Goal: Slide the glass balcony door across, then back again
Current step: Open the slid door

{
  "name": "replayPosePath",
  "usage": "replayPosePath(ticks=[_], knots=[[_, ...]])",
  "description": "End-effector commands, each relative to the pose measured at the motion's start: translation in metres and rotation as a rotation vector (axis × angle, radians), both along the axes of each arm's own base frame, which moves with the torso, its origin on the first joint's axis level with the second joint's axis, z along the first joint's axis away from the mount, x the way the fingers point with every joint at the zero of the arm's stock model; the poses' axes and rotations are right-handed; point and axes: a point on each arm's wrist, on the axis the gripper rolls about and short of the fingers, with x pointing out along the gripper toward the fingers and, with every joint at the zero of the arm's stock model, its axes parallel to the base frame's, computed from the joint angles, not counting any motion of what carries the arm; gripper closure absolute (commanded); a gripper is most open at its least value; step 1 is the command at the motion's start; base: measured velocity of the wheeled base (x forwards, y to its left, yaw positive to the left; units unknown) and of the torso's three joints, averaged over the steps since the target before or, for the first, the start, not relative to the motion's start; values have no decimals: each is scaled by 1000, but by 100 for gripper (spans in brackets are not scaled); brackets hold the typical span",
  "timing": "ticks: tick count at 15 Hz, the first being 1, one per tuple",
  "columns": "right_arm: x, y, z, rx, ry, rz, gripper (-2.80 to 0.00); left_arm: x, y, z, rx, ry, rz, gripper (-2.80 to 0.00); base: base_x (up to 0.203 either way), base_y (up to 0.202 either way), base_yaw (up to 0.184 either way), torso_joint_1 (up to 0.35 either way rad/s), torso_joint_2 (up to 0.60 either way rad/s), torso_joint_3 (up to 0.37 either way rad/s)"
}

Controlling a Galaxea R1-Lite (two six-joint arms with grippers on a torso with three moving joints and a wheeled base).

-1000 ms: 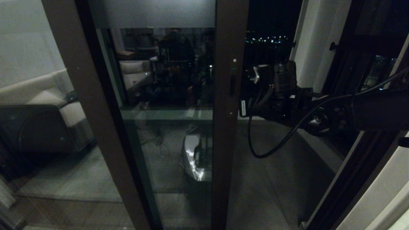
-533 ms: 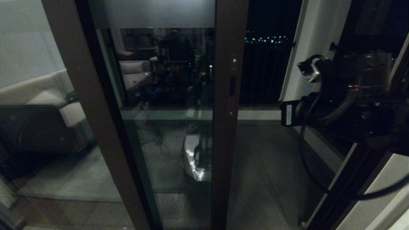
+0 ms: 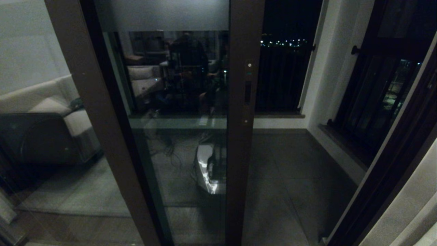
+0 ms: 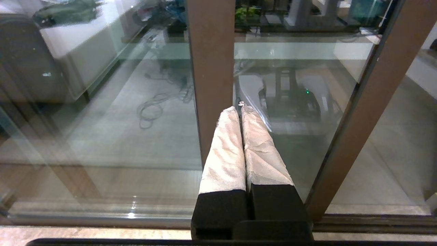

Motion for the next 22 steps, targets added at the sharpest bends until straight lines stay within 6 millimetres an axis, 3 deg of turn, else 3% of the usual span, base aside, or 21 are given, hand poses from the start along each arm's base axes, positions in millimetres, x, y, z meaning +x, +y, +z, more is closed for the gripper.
replayPosePath(ticks=[1,2,4,9,12,16,18,20,22], knots=[[-83,-26,-18,-3,-135,-122,0,0,0,0,0,3,0,0,0,0,0,0,0,0],[-97,-27,-27,-23,-136,-157,0,0,0,0,0,3,0,0,0,0,0,0,0,0],[-99,-26,-38,13,-87,-213,0,0,0,0,0,3,0,0,0,0,0,0,0,0],[-107,-20,-29,-61,-107,-261,0,0,0,0,0,3,0,0,0,0,0,0,0,0],[-106,-20,-32,-6,-101,-264,0,0,0,0,0,3,0,0,0,0,0,0,0,0],[-120,-9,-28,-82,-155,-288,0,0,0,0,0,3,1,0,0,0,0,0,0,0],[-135,-10,-48,-63,-205,-245,0,0,0,0,0,3,0,0,0,0,0,0,0,0],[-144,-10,-81,-36,-222,-217,0,0,0,0,1,1,0,0,0,0,0,0,0,0],[-122,-9,-114,20,-86,-147,0,0,0,0,1,3,1,0,0,0,0,0,0,0]])
